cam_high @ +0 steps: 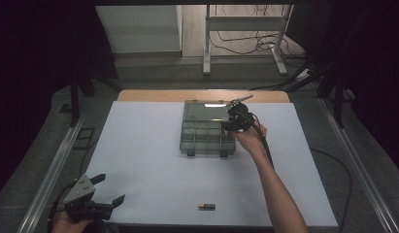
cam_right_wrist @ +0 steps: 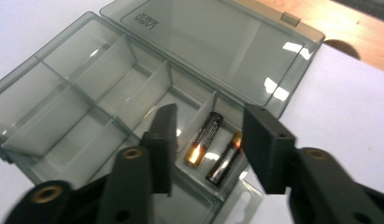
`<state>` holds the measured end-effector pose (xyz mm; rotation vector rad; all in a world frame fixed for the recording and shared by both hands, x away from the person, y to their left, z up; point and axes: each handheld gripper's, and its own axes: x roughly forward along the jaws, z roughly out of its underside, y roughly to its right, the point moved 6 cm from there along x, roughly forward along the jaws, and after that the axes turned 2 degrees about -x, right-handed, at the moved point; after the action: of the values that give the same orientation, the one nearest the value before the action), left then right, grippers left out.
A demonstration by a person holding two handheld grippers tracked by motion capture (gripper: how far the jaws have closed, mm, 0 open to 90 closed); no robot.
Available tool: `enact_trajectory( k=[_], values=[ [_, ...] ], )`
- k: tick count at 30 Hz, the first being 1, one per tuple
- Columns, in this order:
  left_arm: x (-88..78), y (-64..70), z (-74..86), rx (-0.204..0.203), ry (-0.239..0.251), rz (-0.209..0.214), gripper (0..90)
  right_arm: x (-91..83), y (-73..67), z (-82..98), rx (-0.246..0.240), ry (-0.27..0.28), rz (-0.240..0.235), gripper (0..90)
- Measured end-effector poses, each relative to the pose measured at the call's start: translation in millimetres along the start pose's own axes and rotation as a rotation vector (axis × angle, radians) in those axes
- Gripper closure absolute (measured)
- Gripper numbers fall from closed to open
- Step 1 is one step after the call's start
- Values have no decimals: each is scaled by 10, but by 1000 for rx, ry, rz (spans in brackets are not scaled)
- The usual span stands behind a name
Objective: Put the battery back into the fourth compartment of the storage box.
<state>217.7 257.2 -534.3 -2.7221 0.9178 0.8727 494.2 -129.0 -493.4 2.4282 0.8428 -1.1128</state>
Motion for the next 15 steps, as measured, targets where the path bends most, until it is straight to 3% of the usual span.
enact_trajectory(
  k=[1,2,4,6,7,8,11,15],
  values=[
    [0,3,-1,0,1,-1,21,0,0,0,0,0,0,527],
    [0,5,-1,3,0,-2,21,-36,-25,14,-10,-6,-10,457],
    [3,7,-1,4,-1,-2,21,-56,-33,23,-27,-4,-3,427],
    [4,6,-1,3,-2,-2,21,-111,-80,54,-46,3,-8,334],
    [3,6,-1,3,-2,-2,21,-111,-80,54,-46,3,-8,334],
    [3,7,-1,4,-1,-2,21,-148,-123,93,-54,-5,-16,245],
    [5,8,-1,8,-5,-4,21,-199,-191,156,-90,-7,-10,175],
    [8,13,-1,12,-6,-5,22,-250,-251,214,-98,4,-27,111]
  ],
)
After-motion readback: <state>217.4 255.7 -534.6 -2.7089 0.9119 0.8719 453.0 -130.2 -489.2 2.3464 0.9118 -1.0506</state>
